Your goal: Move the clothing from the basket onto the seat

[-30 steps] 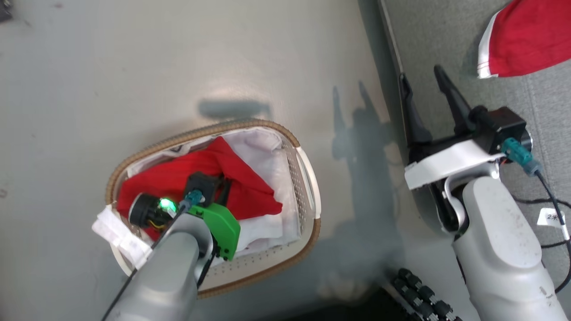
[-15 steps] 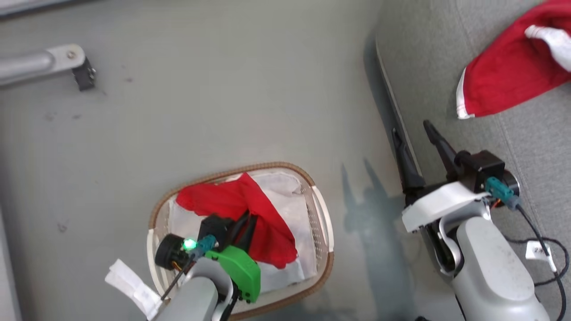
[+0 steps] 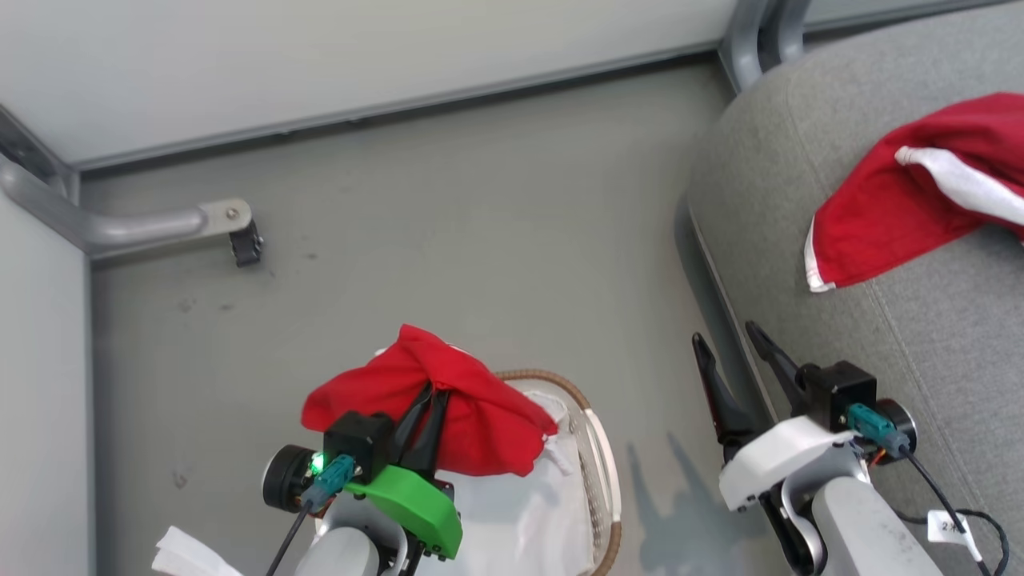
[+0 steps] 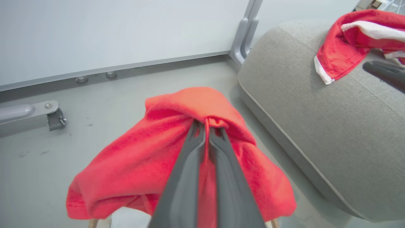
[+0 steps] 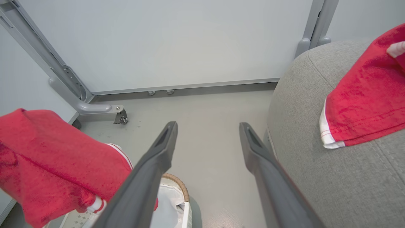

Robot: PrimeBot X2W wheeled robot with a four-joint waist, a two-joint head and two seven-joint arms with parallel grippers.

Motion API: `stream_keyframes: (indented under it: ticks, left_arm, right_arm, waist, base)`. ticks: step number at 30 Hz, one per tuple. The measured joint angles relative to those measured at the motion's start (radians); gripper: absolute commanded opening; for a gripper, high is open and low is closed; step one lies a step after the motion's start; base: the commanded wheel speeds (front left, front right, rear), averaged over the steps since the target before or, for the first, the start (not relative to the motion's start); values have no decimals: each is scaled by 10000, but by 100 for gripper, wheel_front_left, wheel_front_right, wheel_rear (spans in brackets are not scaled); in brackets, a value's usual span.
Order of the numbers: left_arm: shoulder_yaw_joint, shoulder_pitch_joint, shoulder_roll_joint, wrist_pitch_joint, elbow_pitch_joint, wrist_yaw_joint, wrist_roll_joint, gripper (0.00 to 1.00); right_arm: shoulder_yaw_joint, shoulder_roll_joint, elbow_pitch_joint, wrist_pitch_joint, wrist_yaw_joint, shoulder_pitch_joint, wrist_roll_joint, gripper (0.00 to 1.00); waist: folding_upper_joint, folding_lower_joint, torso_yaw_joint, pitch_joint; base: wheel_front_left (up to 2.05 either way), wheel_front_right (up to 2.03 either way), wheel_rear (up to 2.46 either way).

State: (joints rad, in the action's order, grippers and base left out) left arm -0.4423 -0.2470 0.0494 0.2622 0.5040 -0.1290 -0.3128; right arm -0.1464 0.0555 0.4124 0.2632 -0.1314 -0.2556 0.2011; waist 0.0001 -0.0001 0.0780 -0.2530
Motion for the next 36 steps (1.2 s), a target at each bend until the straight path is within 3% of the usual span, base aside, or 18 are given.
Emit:
stream_keyframes:
  ticks: [21,27,31,36]
  left_arm:
    - [600,520,-2,4,-2815,0,92,0]
    - [581,525,-2,4,-2930,0,88,0]
    - [470,529,0,4,-2978,0,79,0]
    - [192,544,0,4,-3016,0,56,0]
  right_arm:
    - [-454,-27,-125,2,2,1135,270,100]
    - [-2449,65,-1538,0,0,944,1200,100]
    - [-3818,476,-2389,2,2,415,1595,100]
    - [-5097,610,-2370,0,2,-256,1615,100]
  waist:
    - [0,0,-365,2206]
    - [-1,0,-418,2238]
    - [0,0,-489,2237]
    - [0,0,-646,2237]
  base:
    - [0,0,0]
    - [0,0,0]
    - [0,0,0]
    - [0,0,0]
